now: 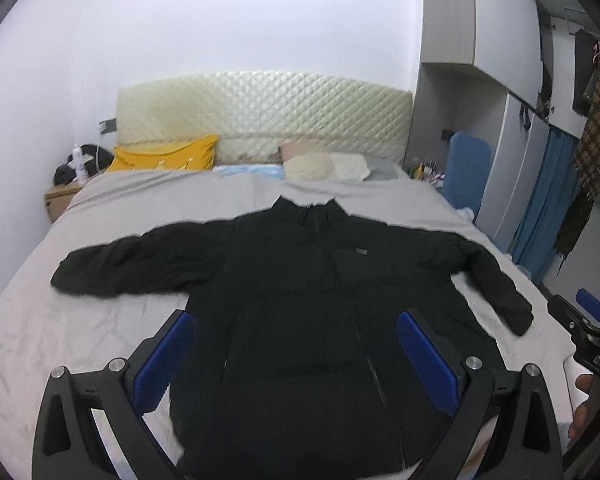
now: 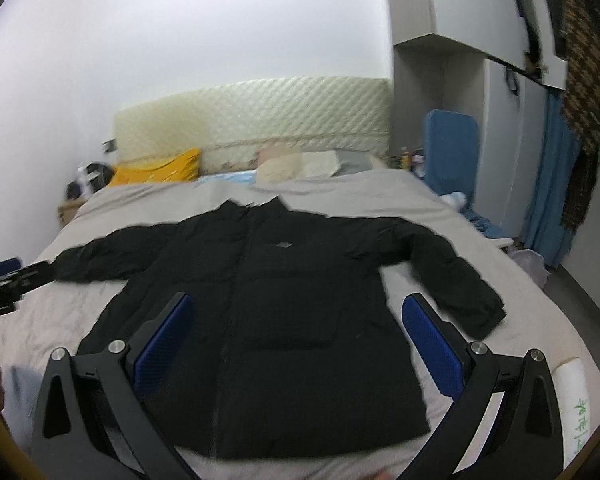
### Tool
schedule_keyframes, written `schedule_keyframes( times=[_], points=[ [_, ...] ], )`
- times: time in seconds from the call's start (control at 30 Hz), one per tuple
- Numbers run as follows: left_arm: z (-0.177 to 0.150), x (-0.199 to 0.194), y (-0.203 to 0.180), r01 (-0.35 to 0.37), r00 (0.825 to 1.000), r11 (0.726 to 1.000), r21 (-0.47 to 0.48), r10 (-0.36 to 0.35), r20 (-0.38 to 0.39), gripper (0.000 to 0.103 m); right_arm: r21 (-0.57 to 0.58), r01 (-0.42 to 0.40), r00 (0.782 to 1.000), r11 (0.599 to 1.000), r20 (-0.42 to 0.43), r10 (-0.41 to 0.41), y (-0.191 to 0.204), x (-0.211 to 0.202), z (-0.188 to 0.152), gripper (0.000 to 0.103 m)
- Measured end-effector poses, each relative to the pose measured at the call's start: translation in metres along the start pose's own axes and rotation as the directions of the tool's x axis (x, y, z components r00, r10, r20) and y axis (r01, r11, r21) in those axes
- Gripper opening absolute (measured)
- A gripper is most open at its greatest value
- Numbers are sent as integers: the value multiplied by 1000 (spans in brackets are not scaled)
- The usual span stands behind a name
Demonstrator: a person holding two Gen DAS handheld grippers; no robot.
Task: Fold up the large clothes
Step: 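Grasp the black jacket's sleeve cuff with the right gripper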
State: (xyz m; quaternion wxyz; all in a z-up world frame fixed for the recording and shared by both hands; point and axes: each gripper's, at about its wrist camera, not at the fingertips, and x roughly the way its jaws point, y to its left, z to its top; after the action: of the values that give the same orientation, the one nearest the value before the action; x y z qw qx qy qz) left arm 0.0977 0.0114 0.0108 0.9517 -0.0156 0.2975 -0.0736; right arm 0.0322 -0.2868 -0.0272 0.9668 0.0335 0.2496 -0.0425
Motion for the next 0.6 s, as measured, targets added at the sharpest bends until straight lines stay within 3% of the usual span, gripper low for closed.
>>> schedule_keyframes(
  times=[0.1,0.23,0.37,0.53,0.6],
  points=[
    [10,25,6,11,1000,1000,-18,-10,22,102,34,-2,999,999,-45,3,-16,28,4,103],
    [22,61,17,22,999,998,-63,-23,-25,102,29,63,994,998,-96,-60,-27,62,7,103],
    [25,85,22,-11,1000,998,-58,10,-14,102,44,90,991,995,-106,-85,-39,93,7,103],
    [13,124,32,39,997,997,-66,-43,-56,102,167,107,991,980,-98,-92,-70,118,8,103],
    [7,136,37,26,997,996,-82,-32,-75,102,210,124,988,970,-114,-101,-85,132,7,103]
  ],
)
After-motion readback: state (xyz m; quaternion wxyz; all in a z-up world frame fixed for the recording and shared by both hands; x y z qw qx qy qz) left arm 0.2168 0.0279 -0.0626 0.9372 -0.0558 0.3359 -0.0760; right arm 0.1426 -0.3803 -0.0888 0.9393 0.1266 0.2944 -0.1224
